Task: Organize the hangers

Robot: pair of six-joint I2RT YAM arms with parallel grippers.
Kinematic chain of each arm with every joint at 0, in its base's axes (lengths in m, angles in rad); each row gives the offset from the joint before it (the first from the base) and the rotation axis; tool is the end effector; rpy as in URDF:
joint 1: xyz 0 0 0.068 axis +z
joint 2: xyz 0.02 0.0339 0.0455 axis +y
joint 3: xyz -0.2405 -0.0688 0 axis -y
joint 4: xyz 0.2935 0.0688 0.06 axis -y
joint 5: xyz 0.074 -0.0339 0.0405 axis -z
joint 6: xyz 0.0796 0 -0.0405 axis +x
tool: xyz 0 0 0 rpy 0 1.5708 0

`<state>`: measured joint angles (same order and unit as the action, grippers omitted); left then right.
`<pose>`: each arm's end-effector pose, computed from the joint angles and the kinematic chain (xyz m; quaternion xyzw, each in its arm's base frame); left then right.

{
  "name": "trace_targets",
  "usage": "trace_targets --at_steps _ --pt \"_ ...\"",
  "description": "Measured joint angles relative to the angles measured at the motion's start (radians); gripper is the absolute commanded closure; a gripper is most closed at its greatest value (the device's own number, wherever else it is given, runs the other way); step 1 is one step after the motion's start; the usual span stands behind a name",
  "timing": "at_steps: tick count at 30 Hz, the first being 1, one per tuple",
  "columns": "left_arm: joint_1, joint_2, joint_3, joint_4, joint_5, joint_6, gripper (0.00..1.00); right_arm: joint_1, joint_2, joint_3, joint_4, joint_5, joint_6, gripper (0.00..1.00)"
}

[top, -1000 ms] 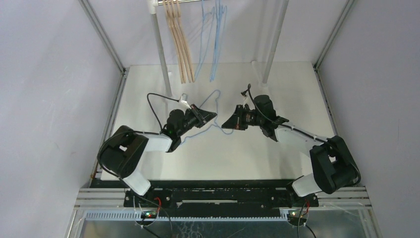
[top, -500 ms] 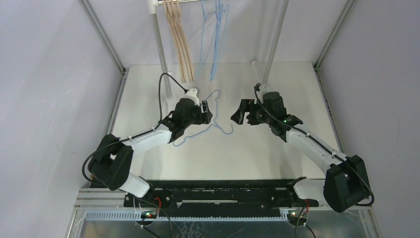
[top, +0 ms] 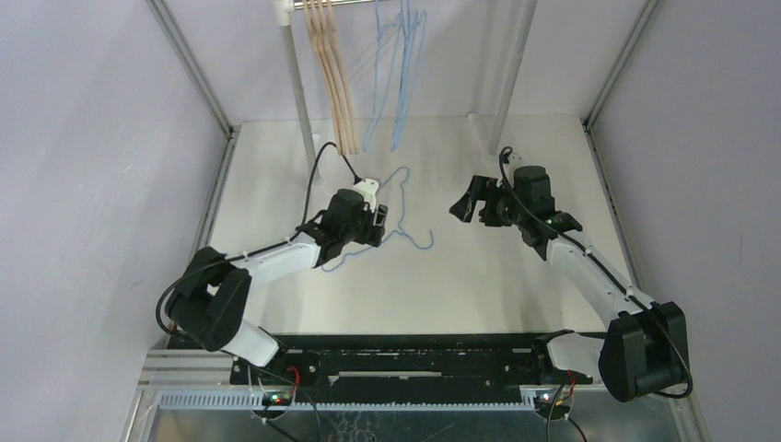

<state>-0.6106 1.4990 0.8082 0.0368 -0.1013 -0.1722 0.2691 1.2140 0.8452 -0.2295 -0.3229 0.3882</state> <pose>0.3231 -0.2163 0.1194 0.1729 0.8791 -0.1266 0.4258 0.3354 0.1187 0.2048 -0.0231 0.8755 0.2834 0.3907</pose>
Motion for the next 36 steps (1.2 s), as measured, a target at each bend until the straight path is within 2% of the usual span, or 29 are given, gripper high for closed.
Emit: trace_targets --at_steps 7,19,21,26,28,29,31,36 --pt "-0.001 0.068 0.0 -0.001 0.006 0.046 0.37 -0.006 0.002 -0.022 0.004 -0.001 0.0 0.0" --pt "-0.018 0.186 0.009 0.005 0.018 0.077 0.41 -0.027 0.026 -0.041 0.034 -0.042 0.004 0.01" --pt "-0.02 0.196 0.019 0.006 0.018 0.078 0.51 -0.029 0.026 -0.046 0.04 -0.048 0.006 0.01" --pt "-0.024 0.236 0.063 0.006 0.025 0.087 0.67 -0.036 0.026 -0.059 0.053 -0.056 0.01 0.03" --pt "-0.025 0.251 0.079 0.008 0.029 0.09 0.84 -0.04 0.026 -0.065 0.058 -0.061 0.011 0.04" --pt "-0.026 0.263 0.091 0.01 0.033 0.095 0.96 -0.042 0.026 -0.068 0.059 -0.063 0.011 0.04" --pt "-0.026 0.284 0.115 0.013 0.038 0.098 1.0 -0.046 0.025 -0.075 0.063 -0.07 0.015 0.04" --pt "-0.029 0.309 0.138 0.031 0.056 0.11 1.0 -0.052 0.015 -0.1 0.076 -0.082 0.023 0.05"
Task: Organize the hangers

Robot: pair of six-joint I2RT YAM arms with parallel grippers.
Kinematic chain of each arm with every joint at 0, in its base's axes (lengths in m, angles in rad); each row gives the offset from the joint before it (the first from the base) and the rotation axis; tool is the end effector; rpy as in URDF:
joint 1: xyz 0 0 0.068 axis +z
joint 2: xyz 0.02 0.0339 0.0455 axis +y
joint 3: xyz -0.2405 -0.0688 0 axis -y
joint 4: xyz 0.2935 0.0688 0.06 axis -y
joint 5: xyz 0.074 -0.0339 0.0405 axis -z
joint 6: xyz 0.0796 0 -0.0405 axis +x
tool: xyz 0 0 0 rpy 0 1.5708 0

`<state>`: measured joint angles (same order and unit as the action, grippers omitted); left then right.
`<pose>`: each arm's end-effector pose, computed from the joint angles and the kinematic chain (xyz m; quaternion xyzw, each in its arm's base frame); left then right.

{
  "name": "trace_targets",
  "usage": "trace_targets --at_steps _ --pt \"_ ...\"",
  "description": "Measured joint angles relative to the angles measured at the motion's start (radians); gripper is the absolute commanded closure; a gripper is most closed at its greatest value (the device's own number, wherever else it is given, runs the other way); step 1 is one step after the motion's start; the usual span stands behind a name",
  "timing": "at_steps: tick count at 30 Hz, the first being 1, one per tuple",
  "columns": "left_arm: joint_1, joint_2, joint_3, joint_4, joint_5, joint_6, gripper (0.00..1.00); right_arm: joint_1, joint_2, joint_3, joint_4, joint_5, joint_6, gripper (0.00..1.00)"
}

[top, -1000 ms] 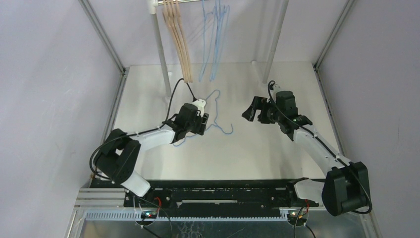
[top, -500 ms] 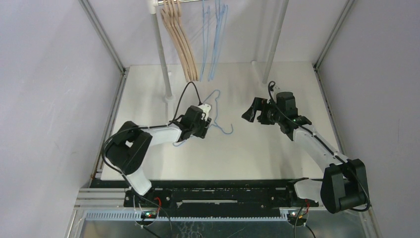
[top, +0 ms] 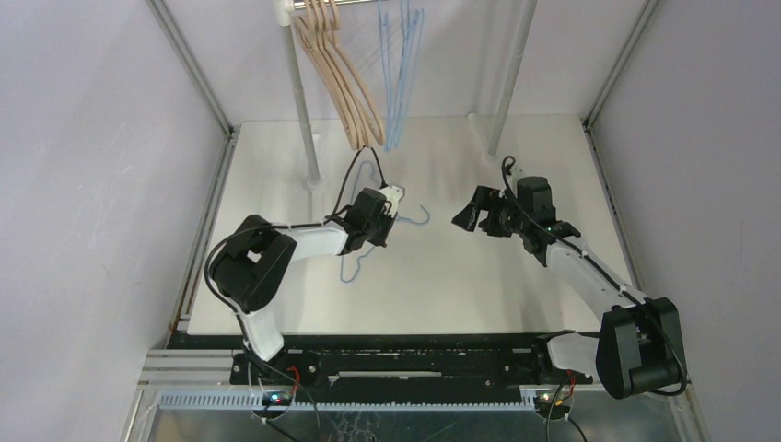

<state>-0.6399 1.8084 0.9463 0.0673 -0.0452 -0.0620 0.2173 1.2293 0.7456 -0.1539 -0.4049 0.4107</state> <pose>0.3396 -0.2483 0.0539 0.2555 0.8895 -0.1104 0.3624 0.3306 0.1051 0.1691 -0.0056 0.8795 0.3069 0.3637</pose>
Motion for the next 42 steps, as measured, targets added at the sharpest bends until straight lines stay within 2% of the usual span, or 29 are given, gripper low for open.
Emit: trace_targets --at_steps 6,14,24,28,34,42 --pt "-0.015 -0.015 -0.003 -0.018 0.033 -0.003 1.0 -0.003 -0.009 -0.027 0.02 -0.007 0.011 0.07" --pt "-0.119 -0.137 0.014 -0.131 0.101 -0.05 1.0 -0.005 -0.009 -0.061 0.077 -0.032 0.038 0.08" --pt "-0.123 -0.171 0.04 -0.145 0.11 -0.063 1.0 -0.003 0.031 -0.18 0.22 -0.118 0.146 0.1" --pt "-0.123 -0.171 0.04 -0.146 0.11 -0.063 1.0 0.051 0.031 -0.209 0.278 -0.12 0.195 0.1" --pt "-0.123 -0.172 0.04 -0.145 0.11 -0.063 1.0 0.214 0.074 -0.208 0.442 -0.06 0.258 0.11" --pt "-0.123 -0.183 0.035 -0.145 0.11 -0.07 1.0 0.264 0.318 -0.138 0.586 0.014 0.308 0.21"
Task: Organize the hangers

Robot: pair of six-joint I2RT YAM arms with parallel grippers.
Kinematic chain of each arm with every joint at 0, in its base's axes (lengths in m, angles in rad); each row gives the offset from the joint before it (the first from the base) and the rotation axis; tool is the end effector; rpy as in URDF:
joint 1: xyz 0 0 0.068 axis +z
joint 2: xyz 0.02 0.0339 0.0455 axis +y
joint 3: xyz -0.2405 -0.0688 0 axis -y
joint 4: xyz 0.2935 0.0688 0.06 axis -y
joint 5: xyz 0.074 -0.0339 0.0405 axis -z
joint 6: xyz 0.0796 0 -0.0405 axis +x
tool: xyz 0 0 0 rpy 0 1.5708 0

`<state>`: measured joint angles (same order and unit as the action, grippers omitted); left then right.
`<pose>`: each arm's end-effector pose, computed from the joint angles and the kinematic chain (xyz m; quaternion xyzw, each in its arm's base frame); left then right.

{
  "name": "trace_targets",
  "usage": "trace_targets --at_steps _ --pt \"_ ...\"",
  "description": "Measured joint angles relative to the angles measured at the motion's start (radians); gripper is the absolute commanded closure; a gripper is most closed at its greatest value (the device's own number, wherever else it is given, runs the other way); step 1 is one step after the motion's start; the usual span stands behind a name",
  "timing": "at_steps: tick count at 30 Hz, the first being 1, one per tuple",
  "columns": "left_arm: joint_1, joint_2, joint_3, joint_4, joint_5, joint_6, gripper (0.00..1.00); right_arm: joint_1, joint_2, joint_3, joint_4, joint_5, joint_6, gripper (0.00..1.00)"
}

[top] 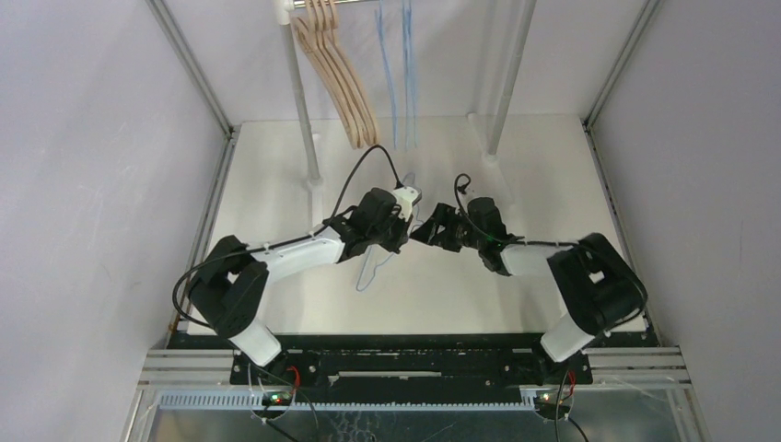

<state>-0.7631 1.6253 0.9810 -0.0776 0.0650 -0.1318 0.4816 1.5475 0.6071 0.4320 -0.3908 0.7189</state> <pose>0.2992 -0.2933 0.1239 0.2955 0.8616 -0.2048 0.3583 0.3093 0.1958 0.0804 0.0025 0.8515 0.4188 0.3155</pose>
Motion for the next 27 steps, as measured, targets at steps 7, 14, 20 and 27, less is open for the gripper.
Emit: trace_targets --at_steps 7,14,20,27 --pt "0.0 -0.022 -0.001 0.001 0.005 0.0 1.0 0.003 0.147 0.01 0.166 0.043 0.072 0.3" --pt "0.0 -0.023 -0.005 0.005 0.018 0.0 1.0 0.006 0.182 0.024 0.299 0.061 0.13 0.36" --pt "0.0 -0.023 -0.007 0.011 0.02 0.0 1.0 0.019 0.195 0.027 0.379 0.067 0.156 0.55" --pt "-0.001 -0.027 -0.023 0.027 0.021 0.0 1.0 0.03 0.296 0.06 0.455 0.082 0.166 0.56"
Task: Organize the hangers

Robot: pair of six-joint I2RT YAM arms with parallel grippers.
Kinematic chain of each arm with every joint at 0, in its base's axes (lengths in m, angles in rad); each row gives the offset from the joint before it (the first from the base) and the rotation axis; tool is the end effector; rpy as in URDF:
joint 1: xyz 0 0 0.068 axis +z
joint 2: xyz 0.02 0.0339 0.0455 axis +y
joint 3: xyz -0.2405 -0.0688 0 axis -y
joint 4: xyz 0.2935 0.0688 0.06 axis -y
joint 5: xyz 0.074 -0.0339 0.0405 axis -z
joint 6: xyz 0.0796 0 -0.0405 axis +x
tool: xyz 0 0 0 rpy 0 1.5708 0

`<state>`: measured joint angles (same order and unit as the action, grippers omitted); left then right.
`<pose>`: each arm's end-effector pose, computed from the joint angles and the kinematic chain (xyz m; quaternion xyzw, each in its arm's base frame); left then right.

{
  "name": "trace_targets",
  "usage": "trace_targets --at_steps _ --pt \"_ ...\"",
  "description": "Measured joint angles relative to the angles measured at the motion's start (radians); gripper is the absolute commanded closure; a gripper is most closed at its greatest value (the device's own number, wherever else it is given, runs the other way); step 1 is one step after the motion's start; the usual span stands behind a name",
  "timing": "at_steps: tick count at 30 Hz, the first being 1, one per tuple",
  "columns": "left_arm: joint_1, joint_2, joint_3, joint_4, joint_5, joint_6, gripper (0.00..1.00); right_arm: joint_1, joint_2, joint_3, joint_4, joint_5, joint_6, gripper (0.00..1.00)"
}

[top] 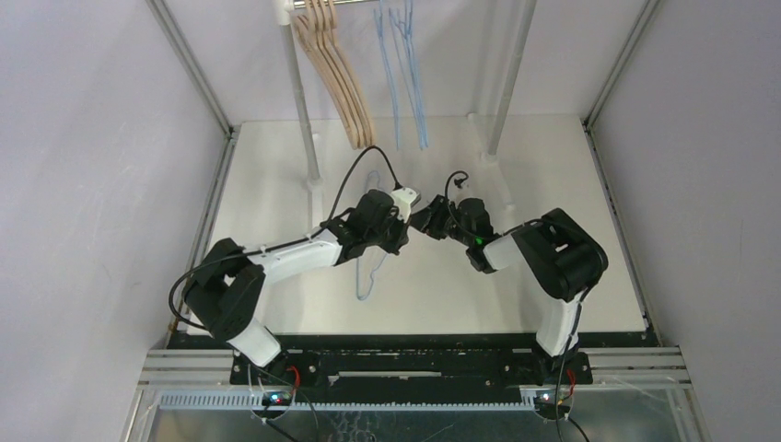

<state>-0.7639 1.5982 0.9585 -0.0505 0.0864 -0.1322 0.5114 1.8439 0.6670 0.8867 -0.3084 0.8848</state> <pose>0.2957 -0.2928 0.1292 0.2982 0.8534 -0.2197 0.3669 0.3339 0.2151 0.0542 0.0569 0.7957 0.4738 0.3731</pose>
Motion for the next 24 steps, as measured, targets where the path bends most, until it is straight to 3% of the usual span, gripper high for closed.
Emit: trace_targets --at_steps 4,14,19,24 --pt "0.0 -0.013 -0.025 0.007 -0.006 -0.001 1.0 0.002 0.037 0.015 0.01 0.02 -0.004 0.63" --pt "0.0 -0.051 -0.098 0.006 -0.152 -0.001 0.93 0.004 0.043 0.034 0.046 0.034 -0.008 0.64" --pt "0.0 -0.016 -0.112 0.027 -0.192 -0.012 0.74 0.014 0.043 0.034 0.041 0.033 -0.018 0.64" --pt "0.0 0.031 -0.112 0.039 -0.209 -0.027 0.62 0.022 0.024 0.034 0.023 0.03 -0.038 0.64"
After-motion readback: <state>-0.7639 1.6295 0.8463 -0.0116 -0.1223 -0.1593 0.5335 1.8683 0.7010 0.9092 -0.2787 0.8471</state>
